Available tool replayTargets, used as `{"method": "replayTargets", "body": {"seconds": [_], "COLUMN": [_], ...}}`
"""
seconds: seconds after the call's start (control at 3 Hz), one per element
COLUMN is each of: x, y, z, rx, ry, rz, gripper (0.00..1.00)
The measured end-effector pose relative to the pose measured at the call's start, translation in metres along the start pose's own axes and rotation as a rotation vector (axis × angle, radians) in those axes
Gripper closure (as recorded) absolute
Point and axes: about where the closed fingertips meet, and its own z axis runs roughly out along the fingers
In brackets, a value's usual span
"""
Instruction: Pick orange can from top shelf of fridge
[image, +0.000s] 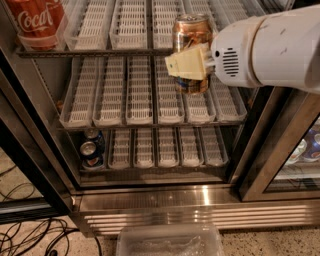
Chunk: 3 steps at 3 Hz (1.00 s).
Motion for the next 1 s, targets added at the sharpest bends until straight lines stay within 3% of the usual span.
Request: {"method": "replayTargets", "body": {"seconds": [0.67,1.0], "x": [0.007,0.007], "y": [0.071,0.071], "z": [0.022,0.022], "rx": [-0.231,-0.231], "ry": [0.141,0.141], "rz": [-0.100,-0.100], "gripper": [1.00,1.00]}}
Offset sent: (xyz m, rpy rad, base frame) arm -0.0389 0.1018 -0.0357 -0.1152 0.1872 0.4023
